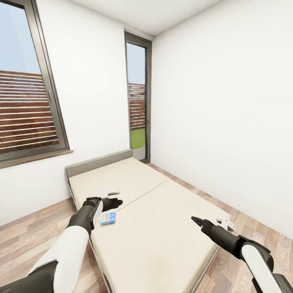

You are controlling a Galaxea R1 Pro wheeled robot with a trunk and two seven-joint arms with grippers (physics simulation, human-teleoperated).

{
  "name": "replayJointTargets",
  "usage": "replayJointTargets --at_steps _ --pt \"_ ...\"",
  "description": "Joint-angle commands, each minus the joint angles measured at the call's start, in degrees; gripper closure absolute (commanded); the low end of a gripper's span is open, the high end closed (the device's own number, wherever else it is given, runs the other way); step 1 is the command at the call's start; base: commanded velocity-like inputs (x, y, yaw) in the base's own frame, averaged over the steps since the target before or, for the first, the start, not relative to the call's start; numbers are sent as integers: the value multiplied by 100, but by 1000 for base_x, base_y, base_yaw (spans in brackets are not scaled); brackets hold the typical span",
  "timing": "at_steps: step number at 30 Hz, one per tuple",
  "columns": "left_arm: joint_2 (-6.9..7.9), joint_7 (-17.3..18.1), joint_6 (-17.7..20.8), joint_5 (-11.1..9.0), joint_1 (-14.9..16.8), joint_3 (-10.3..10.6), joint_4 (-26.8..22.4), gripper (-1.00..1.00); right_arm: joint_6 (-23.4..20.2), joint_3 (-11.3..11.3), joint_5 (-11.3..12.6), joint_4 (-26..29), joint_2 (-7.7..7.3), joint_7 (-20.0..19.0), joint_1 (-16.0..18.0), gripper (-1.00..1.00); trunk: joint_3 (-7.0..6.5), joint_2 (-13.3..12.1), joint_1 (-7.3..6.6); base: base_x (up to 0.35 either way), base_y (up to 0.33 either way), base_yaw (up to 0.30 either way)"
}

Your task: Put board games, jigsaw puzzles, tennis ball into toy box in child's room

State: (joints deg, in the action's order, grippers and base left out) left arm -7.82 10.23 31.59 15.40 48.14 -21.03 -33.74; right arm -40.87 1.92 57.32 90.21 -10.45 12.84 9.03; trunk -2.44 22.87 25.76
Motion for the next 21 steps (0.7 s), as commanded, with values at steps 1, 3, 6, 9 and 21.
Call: replayJointTargets --at_steps 1,3,6,9,21 --pt "-9 49 23 60 3 -47 -10 -100 -18 1 60 6 -1 52 3 -100 8 5 2 0 0 -78" --pt "-9 49 23 60 3 -47 -10 -100 -18 1 60 6 -1 52 4 -100 18 5 2 0 0 -81" --pt "-9 49 23 60 3 -45 -10 -100 -18 1 60 6 -1 52 3 -100 34 5 2 0 0 -90" --pt "-9 49 22 60 3 -46 -10 -100 -18 1 60 6 -1 52 3 -100 50 5 2 0 0 -99" --pt "-9 49 22 60 3 -47 -10 -100 -18 1 60 4 -1 52 5 -100 115 5 2 0 0 -97"
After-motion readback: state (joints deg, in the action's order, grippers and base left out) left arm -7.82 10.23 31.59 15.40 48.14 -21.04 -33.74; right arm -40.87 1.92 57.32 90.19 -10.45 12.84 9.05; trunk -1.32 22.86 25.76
